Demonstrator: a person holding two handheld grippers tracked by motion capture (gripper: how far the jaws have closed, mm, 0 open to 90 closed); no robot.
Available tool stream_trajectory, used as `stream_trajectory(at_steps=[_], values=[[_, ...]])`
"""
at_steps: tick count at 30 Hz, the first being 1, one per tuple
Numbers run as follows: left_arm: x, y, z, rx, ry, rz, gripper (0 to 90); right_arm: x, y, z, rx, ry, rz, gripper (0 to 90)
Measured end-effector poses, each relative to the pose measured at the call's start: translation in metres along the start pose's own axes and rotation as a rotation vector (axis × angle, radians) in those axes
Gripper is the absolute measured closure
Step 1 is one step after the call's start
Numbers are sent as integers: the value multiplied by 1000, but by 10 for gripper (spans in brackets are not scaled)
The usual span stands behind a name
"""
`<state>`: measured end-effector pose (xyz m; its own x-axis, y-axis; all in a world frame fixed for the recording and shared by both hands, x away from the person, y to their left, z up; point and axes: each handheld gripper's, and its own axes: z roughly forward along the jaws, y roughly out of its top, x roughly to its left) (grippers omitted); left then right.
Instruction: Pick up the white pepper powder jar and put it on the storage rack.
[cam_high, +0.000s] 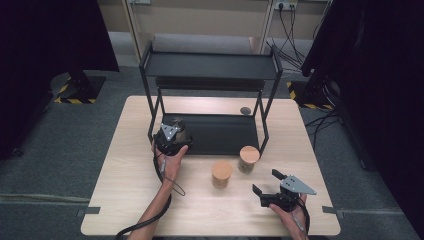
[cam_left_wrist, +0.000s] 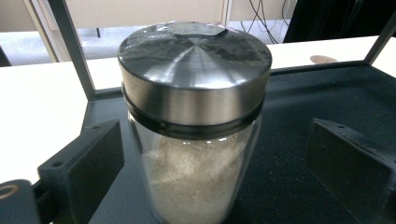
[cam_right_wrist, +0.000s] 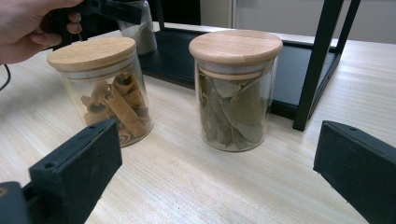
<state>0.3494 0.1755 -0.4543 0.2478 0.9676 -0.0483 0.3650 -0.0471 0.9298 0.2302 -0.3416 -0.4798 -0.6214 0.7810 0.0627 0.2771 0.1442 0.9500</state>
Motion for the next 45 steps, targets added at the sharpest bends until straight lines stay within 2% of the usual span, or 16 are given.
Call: stream_trajectory(at_steps=[14,25,29,31,38,45], values=[[-1,-3,-12,6,-29,-3,27,0,0,0,0,-1,0,11],[-1,-7,-21,8,-48,29,27,0,0,0,0,-1,0,11],[0,-9,-23,9,-54,22,27,0,0,0,-1,-1,2,11],[1,-9,-25,8,-58,34,27,0,0,0,-1,-1,2,11],[2,-12,-34,0,-84,21,27,0,0,0,0,-1,2,11],[-1,-14,-41,-7,-102,40,27,0,0,0,0,-2,1,11]])
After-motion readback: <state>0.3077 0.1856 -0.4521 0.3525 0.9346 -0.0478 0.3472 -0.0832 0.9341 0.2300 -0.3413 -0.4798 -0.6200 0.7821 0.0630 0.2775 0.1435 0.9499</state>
